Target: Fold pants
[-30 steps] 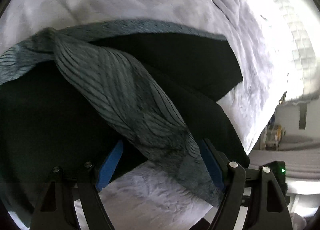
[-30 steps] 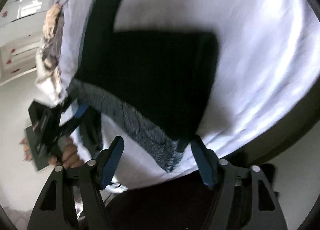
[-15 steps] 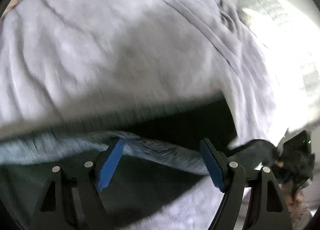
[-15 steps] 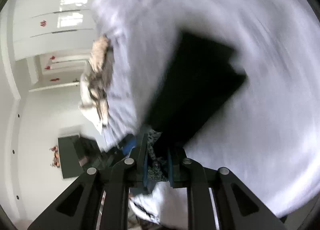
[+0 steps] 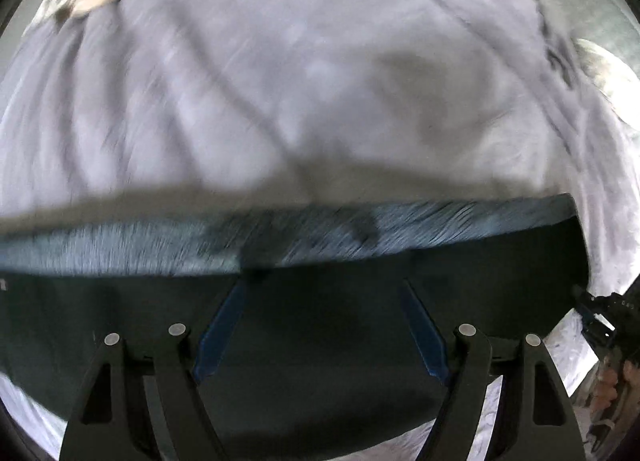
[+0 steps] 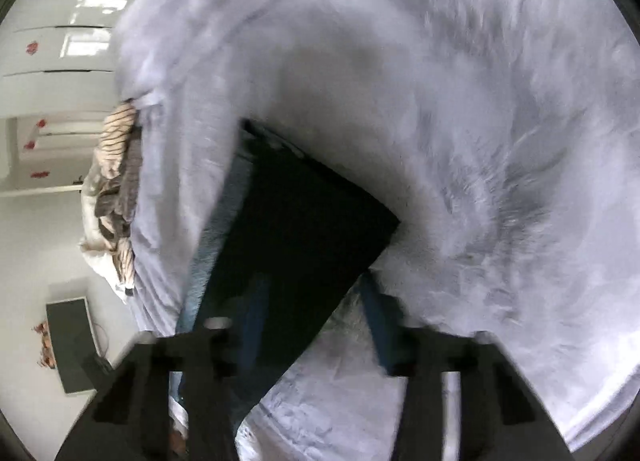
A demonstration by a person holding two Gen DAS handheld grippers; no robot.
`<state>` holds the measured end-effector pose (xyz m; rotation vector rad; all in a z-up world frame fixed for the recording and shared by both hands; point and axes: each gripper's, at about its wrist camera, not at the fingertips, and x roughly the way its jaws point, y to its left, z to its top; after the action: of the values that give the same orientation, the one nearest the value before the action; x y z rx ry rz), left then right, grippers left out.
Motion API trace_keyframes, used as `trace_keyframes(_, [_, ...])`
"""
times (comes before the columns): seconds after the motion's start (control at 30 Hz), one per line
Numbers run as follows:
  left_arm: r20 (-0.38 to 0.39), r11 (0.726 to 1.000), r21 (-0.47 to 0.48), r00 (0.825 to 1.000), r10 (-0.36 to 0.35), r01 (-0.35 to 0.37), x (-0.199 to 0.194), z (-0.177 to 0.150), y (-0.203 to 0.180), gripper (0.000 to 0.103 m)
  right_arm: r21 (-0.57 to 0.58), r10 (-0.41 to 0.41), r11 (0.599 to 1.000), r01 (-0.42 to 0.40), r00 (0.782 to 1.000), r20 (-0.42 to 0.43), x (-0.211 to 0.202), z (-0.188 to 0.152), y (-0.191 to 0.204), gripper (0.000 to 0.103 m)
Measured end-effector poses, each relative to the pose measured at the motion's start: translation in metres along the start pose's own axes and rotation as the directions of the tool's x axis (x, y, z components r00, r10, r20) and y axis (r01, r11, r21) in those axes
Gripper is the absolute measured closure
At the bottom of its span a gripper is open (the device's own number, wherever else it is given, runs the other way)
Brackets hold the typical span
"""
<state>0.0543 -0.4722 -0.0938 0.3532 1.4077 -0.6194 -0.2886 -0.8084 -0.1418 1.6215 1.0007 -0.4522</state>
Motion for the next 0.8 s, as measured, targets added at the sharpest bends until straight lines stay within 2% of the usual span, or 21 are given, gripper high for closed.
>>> trace_keyframes(0.07, [0.020,1.000,-0.013,1.000,0.010,-0.010,0.001,-0.002,0.001,0.023,-0.030,0.053,0.998,-0.052,0.998,0.039,-0.009,0.001,0.008,0.095])
trace_keyframes(0.1, [0.027,0.999,-0.004,0.999,0.036,-0.036,0.005,0.000,0.000,0.023,-0.059,0.040,0.998,-0.037,0.998,0.054,-0.012,0.002,0.013,0.095])
trace_keyframes(0.2, [0.000,0.992,0.046,0.994,0.114,-0.113,0.033,0.007,-0.006,0.023,-0.084,-0.121,0.989,0.122,0.993,0.016,0.003,0.007,0.007,0.095])
trace_keyframes(0.27, [-0.007,0.989,0.055,0.991,0.135,-0.135,0.043,0.012,-0.009,0.021,-0.067,-0.145,0.987,0.143,0.989,-0.018,0.016,0.008,-0.002,0.095])
trace_keyframes(0.33, [-0.007,0.993,0.041,0.994,0.112,-0.112,0.034,0.013,-0.009,0.021,-0.061,-0.152,0.987,0.151,0.988,0.001,0.011,0.005,0.002,0.093])
trace_keyframes(0.4, [0.003,0.995,0.033,0.995,0.097,-0.097,0.020,0.008,-0.002,0.021,-0.089,-0.207,0.974,0.207,0.978,0.005,0.003,-0.003,0.006,0.071])
trace_keyframes(0.47, [0.012,0.995,0.023,0.995,0.099,-0.100,0.005,0.000,0.009,0.021,-0.145,-0.271,0.952,0.270,0.963,0.016,-0.007,-0.017,0.012,0.058])
trace_keyframes(0.6, [0.030,0.993,-0.015,0.993,0.115,-0.115,-0.030,-0.027,0.049,0.021,-0.300,-0.274,0.916,0.264,0.962,0.011,-0.012,-0.052,0.041,0.058])
trace_keyframes(0.7, [0.036,0.988,-0.040,0.988,0.148,-0.147,-0.049,-0.050,0.092,0.021,-0.421,-0.255,0.880,0.220,0.967,-0.027,0.001,-0.080,0.080,0.058])
trace_keyframes(0.8, [0.035,0.982,-0.080,0.984,0.172,-0.169,-0.062,-0.069,0.143,0.021,-0.553,-0.235,0.819,0.156,0.969,-0.075,0.030,-0.114,0.138,0.055])
